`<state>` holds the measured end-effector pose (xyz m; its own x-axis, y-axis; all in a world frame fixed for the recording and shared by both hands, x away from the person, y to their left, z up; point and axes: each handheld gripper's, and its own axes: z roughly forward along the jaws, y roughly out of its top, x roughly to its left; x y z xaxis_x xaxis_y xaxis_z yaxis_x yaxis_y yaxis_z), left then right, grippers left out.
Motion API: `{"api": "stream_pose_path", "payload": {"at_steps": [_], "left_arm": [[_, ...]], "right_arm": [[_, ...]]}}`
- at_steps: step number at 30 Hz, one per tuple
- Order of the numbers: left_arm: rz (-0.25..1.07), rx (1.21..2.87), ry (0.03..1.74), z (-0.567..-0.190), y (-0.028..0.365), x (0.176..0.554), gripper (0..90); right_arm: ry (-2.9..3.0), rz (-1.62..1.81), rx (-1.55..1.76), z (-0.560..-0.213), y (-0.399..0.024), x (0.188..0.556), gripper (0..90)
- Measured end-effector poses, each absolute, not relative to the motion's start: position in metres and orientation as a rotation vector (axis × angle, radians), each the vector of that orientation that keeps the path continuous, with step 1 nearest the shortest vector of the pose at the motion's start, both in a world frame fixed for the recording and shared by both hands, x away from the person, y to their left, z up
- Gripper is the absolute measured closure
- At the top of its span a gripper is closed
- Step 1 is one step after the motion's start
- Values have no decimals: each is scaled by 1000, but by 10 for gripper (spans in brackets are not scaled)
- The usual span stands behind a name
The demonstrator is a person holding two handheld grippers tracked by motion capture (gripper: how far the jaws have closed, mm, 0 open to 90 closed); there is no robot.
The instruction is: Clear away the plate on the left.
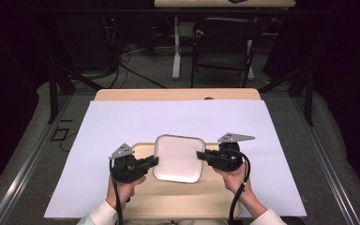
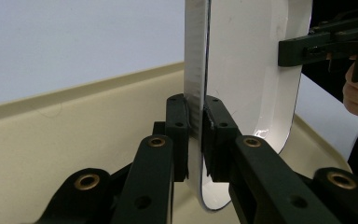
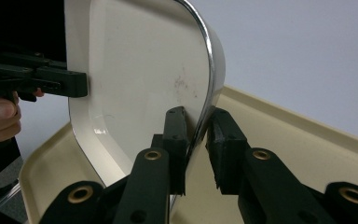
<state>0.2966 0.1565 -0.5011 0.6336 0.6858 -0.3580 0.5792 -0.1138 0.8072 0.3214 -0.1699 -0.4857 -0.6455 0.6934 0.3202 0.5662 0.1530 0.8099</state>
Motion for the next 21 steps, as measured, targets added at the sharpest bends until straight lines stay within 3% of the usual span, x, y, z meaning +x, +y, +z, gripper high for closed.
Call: {"api": "stream_pose_path", "payload": {"at_steps": [21], "left_arm": [[53, 1802, 1068, -508, 159, 284, 812]], "right_arm": [[2365, 1467, 1263, -490, -168, 314, 779]]}}
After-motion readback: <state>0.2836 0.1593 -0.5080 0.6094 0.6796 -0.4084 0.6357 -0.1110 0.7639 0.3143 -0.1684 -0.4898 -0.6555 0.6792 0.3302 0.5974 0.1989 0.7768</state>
